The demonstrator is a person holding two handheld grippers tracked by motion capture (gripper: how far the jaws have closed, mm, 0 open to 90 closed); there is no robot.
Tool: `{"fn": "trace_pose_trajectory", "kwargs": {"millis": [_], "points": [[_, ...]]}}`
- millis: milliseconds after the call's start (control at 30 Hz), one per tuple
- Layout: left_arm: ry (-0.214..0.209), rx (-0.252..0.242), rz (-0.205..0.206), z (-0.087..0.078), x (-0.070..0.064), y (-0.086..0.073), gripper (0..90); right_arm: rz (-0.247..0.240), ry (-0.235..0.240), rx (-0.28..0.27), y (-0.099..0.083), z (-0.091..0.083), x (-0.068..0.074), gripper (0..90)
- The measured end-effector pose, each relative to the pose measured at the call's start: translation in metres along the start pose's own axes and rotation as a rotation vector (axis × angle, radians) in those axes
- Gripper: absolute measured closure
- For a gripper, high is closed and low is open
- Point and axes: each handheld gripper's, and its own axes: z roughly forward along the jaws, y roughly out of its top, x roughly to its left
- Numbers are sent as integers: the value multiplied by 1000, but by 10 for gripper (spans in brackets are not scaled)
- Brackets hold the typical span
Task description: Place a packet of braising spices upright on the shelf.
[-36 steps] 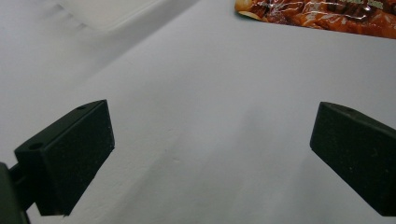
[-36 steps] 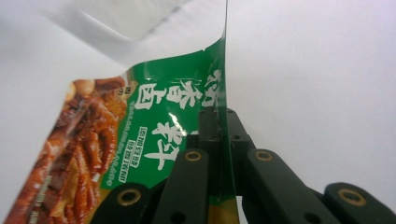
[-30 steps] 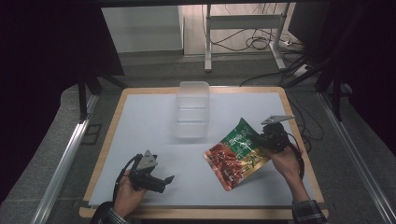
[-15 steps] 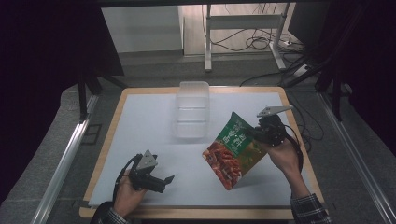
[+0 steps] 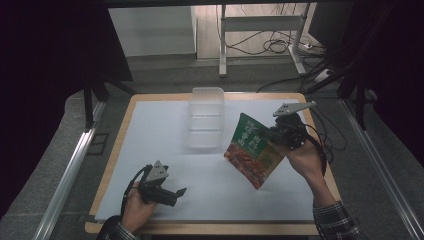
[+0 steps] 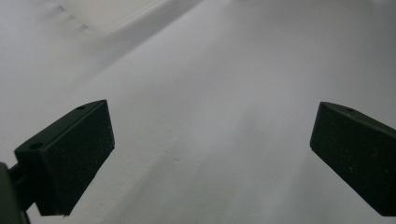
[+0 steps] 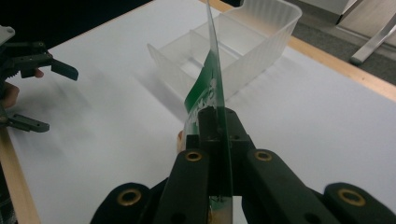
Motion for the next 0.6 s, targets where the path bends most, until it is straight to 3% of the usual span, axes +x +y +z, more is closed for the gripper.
{"fn": "trace_pose_trajectory", "kwargs": {"millis": [167,367,600], "points": [[-1,-1,0,0,0,0,0,-36,-23,3,12,-5,1,891],[-1,1,0,0,1,0,0,-39,-50,-10,24,-8,-10,891],[-1,-2,-2,0,2,0,0,-14,-21,-42,40,-11,-25,891]]}}
